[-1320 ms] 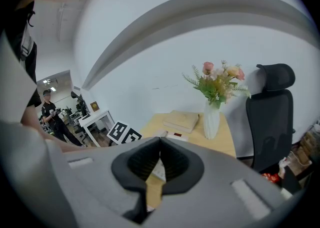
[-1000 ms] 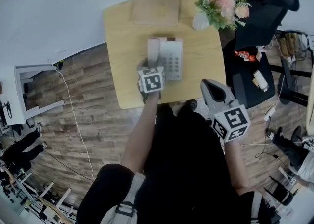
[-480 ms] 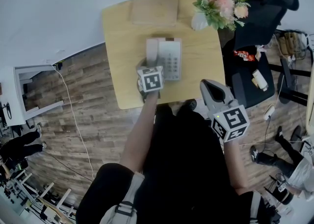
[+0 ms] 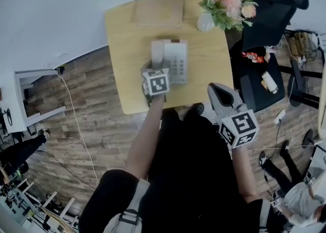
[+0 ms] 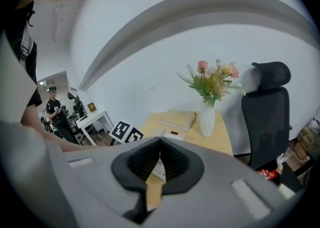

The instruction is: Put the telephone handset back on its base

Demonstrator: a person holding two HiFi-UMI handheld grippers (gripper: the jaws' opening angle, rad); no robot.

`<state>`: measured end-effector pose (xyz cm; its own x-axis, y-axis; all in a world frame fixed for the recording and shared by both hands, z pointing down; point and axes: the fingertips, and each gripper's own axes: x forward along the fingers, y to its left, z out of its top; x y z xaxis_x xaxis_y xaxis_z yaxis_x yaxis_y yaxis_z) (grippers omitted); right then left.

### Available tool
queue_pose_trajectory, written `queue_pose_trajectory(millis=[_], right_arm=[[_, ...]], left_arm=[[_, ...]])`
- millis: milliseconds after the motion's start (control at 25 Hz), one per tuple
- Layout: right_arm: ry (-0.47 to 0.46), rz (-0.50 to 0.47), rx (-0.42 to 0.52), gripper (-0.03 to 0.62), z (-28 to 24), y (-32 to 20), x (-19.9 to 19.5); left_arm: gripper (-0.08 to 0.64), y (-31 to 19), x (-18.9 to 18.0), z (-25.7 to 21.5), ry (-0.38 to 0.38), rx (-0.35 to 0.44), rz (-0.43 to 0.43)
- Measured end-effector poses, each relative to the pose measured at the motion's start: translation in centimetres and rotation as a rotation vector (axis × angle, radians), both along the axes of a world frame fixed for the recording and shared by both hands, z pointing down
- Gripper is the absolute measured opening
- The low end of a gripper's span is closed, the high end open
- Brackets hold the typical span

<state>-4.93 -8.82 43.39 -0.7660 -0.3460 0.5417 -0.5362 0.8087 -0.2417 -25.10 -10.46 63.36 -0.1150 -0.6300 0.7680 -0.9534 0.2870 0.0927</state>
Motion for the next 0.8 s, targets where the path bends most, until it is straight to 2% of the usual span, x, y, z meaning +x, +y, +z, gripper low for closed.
queue_pose_trajectory(millis=[800], right_arm=[[-0.010,0.015,0.001,0.005,-0.5,1.0,0.0]], left_arm=[[0.230,-0.2,0.1,-1.2,-0.009,0.028,0.013]])
